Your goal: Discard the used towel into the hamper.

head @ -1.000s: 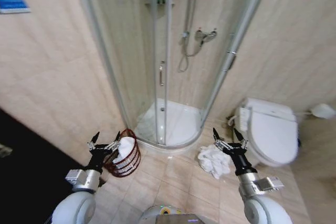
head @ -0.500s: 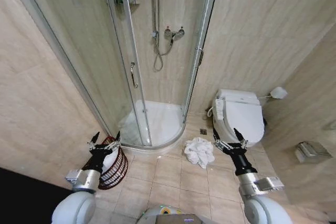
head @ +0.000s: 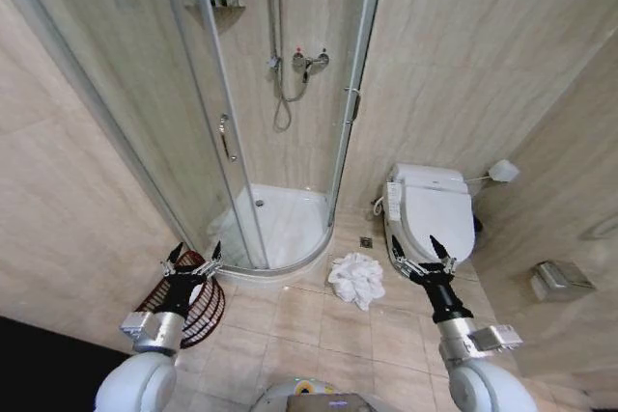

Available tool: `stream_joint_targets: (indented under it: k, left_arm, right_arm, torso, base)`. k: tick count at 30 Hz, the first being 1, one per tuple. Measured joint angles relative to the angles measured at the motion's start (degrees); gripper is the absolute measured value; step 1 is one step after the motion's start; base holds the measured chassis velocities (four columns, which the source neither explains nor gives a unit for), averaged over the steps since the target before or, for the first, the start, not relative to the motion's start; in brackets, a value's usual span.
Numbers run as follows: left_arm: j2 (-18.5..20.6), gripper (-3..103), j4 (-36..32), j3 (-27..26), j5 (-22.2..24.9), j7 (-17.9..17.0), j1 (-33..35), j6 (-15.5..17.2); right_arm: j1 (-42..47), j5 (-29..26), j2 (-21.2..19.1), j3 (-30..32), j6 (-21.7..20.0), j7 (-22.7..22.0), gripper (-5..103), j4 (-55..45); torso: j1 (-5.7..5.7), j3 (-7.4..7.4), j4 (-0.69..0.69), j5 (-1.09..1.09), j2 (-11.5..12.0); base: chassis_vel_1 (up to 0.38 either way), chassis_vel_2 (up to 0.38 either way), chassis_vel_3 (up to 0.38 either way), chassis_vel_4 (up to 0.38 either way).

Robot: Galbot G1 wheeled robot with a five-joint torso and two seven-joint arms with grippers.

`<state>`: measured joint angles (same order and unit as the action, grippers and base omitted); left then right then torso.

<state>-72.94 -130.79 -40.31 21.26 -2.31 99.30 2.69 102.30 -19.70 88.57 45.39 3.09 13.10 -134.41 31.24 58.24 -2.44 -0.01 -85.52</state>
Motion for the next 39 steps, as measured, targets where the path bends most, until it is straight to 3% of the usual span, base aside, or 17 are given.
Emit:
stream_joint_targets:
  k: [13,21,39]
  left_arm:
    - [0.0,98,0.0,0.0,0.0,0.0,0.0,0.0]
    - [0.0,98,0.0,0.0,0.0,0.0,0.0,0.0]
    - [0.0,98,0.0,0.0,0.0,0.0,0.0,0.0]
  right_arm:
    - [0.0,0.0,0.0,0.0,0.0,0.0,100,0.0]
    - [0.0,0.0,0.0,0.0,0.0,0.0,100,0.0]
    - [0.0,0.0,0.0,0.0,0.0,0.0,100,0.0]
  torso:
    - [0.0,0.0,0.0,0.06,0.0]
    - [-0.28,-0.29,-0.01,-0.01,0.6]
    - [-3.51,-3.9,0.0,0.01,7.4]
  base:
    - [-0.266,-0.267,0.266,0.249]
    - [0.005,-0.032,0.009,0.002]
    - [0.017,0.013,-0.018,-0.011]
